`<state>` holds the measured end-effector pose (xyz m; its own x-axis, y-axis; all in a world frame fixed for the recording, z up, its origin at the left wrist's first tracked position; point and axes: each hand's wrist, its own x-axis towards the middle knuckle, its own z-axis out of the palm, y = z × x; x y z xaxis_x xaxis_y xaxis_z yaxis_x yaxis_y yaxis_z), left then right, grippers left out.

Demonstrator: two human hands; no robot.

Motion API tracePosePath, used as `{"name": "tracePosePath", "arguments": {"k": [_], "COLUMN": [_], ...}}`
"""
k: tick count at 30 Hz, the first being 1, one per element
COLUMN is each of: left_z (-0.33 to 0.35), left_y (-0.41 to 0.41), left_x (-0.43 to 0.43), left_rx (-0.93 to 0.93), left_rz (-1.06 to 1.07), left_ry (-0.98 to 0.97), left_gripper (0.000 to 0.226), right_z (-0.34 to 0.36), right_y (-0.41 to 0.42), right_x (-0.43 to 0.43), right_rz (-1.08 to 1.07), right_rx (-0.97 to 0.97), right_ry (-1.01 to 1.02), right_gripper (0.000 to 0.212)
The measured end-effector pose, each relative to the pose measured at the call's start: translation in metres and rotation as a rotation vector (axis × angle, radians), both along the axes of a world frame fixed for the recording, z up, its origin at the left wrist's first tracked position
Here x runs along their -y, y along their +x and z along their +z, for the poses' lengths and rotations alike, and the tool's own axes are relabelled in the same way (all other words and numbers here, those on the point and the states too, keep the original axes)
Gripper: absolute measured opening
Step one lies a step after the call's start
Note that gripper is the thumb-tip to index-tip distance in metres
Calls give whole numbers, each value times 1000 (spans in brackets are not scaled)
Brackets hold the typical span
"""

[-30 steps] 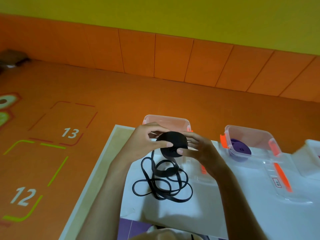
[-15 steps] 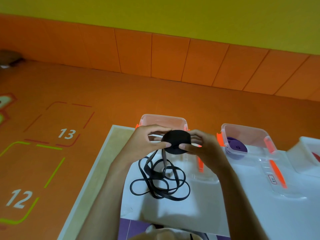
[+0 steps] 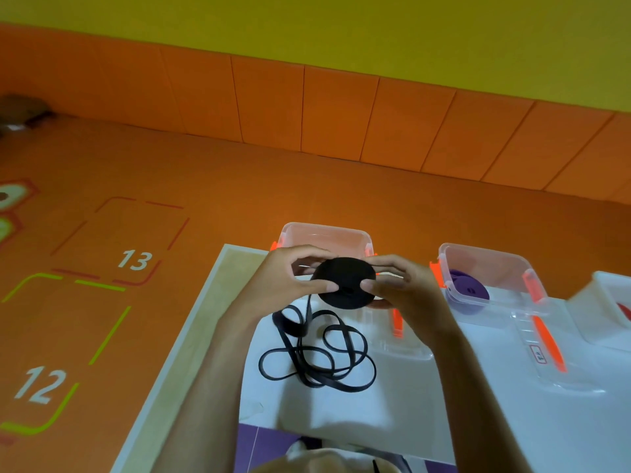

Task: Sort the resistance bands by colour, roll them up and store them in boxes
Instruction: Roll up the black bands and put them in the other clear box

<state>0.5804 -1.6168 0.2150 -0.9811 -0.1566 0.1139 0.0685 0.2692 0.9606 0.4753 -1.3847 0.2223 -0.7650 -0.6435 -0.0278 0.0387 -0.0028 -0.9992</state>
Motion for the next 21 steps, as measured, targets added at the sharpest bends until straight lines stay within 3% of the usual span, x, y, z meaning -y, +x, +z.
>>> {"name": "tracePosePath", "arguments": {"k": [6, 11, 17, 21], "left_z": [8, 8, 12, 9], "left_y": [6, 7, 13, 9], "left_x": [7, -4, 3, -6], "left_rx": [-29, -92, -62, -25], "left_rz": [-15, 20, -22, -55], "left_ry": [12, 89, 68, 0], "left_gripper": [44, 40, 35, 35], "right_z": [-5, -4, -17, -19], "right_y": [13, 12, 18, 19], "right_x": [-1, -5, -7, -5], "right_rz": [77, 13, 129, 20], "right_rx": [-12, -13, 121, -49], "right_ry": [-25, -66, -116, 82], "right_gripper": [48, 35, 60, 35]}}
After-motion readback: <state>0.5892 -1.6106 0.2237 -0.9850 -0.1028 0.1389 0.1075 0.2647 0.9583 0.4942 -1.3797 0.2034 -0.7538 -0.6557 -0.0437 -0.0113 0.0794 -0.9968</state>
